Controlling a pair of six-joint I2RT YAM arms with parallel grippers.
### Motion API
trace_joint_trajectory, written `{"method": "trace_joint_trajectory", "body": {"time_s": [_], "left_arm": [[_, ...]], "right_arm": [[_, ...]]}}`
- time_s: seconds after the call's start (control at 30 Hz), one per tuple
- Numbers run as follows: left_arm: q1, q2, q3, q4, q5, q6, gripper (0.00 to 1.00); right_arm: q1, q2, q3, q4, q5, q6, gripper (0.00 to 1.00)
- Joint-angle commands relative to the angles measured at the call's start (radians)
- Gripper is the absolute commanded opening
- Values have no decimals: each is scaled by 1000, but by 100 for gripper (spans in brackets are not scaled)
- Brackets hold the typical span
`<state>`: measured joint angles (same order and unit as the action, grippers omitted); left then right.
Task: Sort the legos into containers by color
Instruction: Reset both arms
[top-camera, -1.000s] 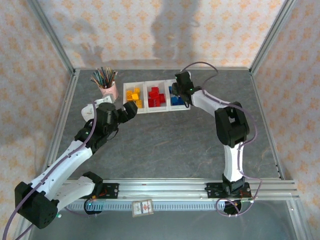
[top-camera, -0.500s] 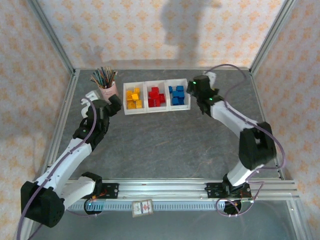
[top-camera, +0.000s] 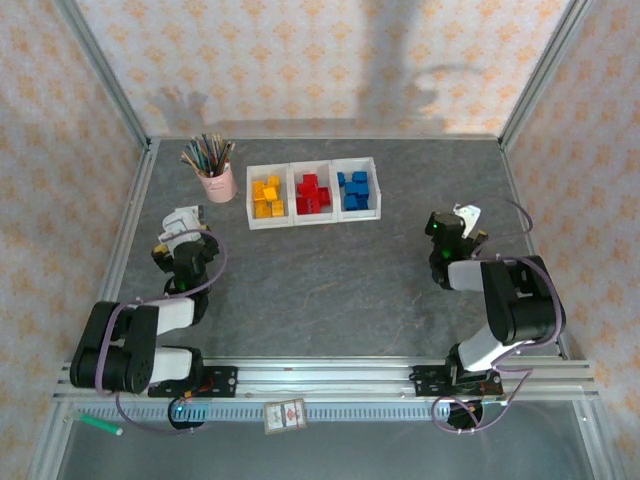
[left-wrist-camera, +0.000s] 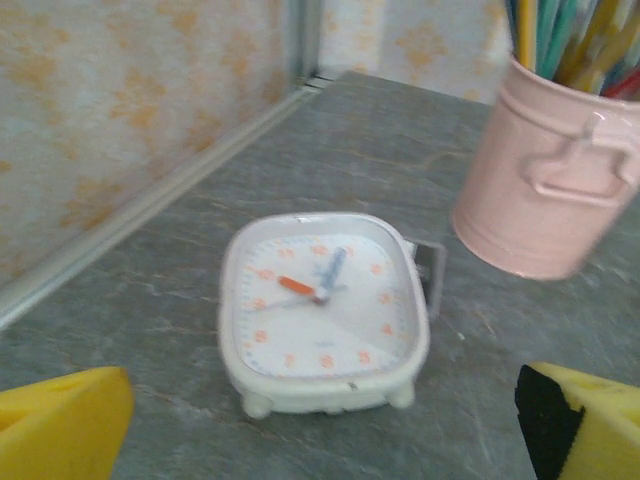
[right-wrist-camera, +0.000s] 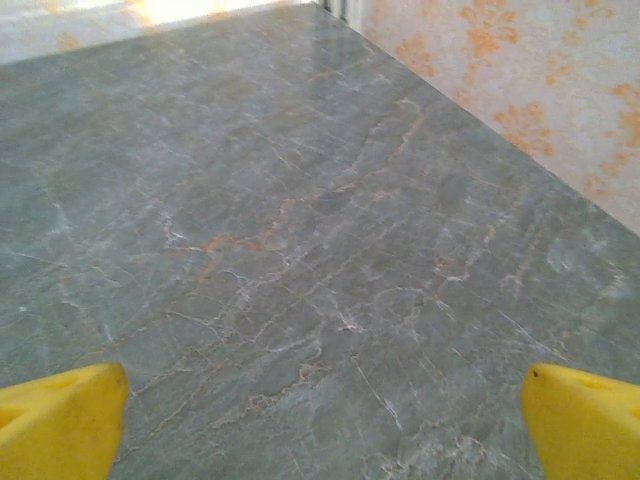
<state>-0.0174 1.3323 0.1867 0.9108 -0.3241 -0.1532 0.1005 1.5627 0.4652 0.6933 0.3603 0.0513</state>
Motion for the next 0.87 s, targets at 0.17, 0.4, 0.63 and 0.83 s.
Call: {"method": "trace_joint_trajectory", "body": {"time_s": [0.17,0.4,0.63,0.83], "left_arm": [[4,186,-10,459,221,131,99],[5,205,17,436,172,117,99],[5,203,14,437,145,107,99],[5,203,16,435,148,107,99]], "right_arm": [[-26,-17,-262,642,-260,-101,100],[-54,-46,-231,531,-320,-88,100],[-54,-39,-228,532,-324,-91,100],[-56,-42,-230,534,-330,-90,100]]}}
